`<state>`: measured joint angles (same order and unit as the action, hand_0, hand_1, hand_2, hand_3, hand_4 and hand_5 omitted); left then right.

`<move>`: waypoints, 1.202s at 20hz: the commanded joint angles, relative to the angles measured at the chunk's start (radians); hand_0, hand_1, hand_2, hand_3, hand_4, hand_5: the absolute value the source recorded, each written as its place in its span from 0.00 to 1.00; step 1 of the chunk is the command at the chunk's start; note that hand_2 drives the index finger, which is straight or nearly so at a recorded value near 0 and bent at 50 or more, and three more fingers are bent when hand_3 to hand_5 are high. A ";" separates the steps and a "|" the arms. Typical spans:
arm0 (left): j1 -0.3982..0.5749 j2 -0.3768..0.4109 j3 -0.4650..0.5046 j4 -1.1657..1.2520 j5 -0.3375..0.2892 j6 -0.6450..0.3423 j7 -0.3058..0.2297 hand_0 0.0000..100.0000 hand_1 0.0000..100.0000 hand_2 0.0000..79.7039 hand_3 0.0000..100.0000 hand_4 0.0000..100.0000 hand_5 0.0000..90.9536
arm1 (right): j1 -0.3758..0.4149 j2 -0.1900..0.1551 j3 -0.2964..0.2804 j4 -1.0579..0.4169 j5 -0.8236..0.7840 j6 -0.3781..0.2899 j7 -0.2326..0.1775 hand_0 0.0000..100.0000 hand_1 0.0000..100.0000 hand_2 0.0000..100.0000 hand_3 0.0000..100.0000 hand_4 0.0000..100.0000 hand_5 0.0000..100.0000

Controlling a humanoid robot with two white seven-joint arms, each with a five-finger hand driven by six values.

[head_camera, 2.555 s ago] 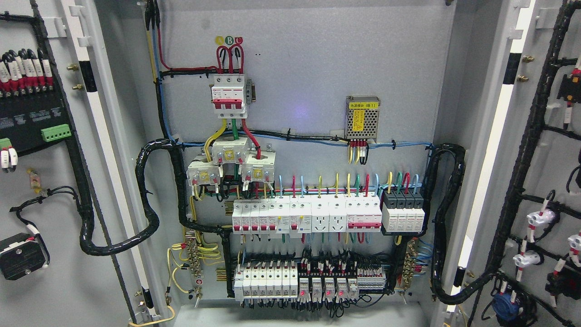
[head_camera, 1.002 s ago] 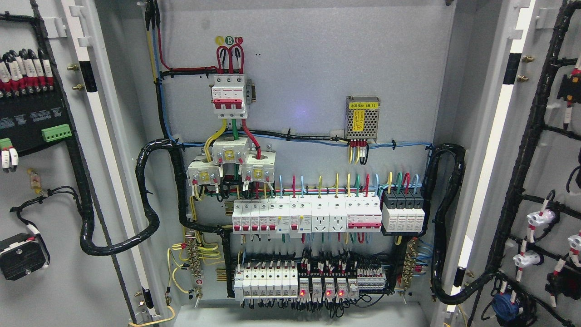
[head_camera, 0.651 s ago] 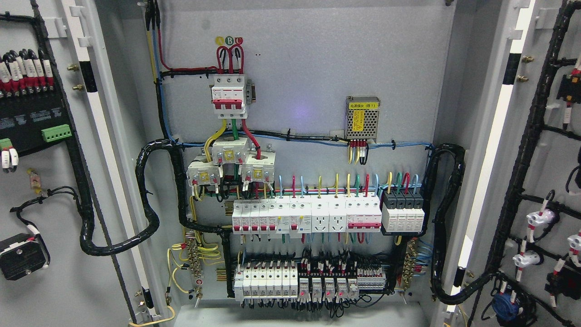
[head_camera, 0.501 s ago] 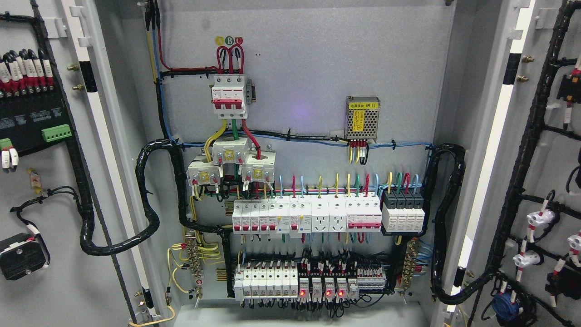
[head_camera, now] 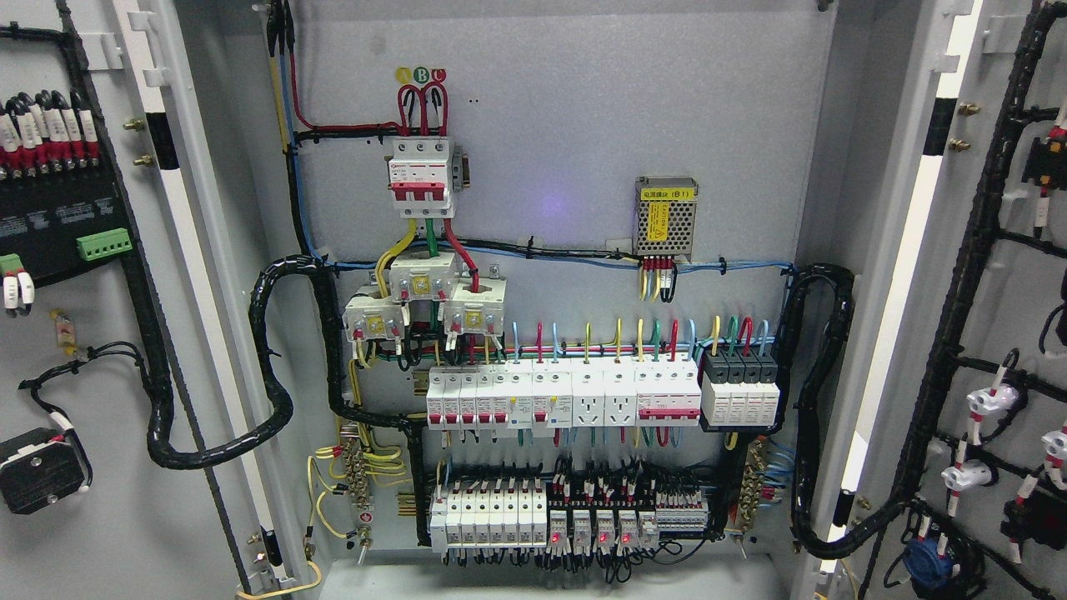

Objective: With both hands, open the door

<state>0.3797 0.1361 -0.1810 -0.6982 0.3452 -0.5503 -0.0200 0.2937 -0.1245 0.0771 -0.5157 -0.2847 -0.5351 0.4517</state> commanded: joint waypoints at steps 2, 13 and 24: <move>-0.031 -0.029 -0.012 0.354 -0.005 0.015 -0.008 0.00 0.00 0.00 0.00 0.00 0.00 | -0.007 0.042 0.044 0.393 0.036 0.010 -0.082 0.19 0.00 0.00 0.00 0.00 0.00; -0.079 -0.033 -0.011 0.404 -0.017 0.326 -0.066 0.00 0.00 0.00 0.00 0.00 0.00 | -0.016 0.118 0.053 0.405 0.234 0.285 -0.278 0.19 0.00 0.00 0.00 0.00 0.00; -0.162 -0.065 -0.008 0.555 -0.046 0.336 -0.064 0.00 0.00 0.00 0.00 0.00 0.00 | -0.107 0.151 0.050 0.407 0.315 0.449 -0.357 0.19 0.00 0.00 0.00 0.00 0.00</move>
<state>0.2630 0.0951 -0.1888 -0.3024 0.3066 -0.2154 -0.0877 0.2157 -0.0253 0.1216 -0.2024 -0.0178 -0.1023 0.1023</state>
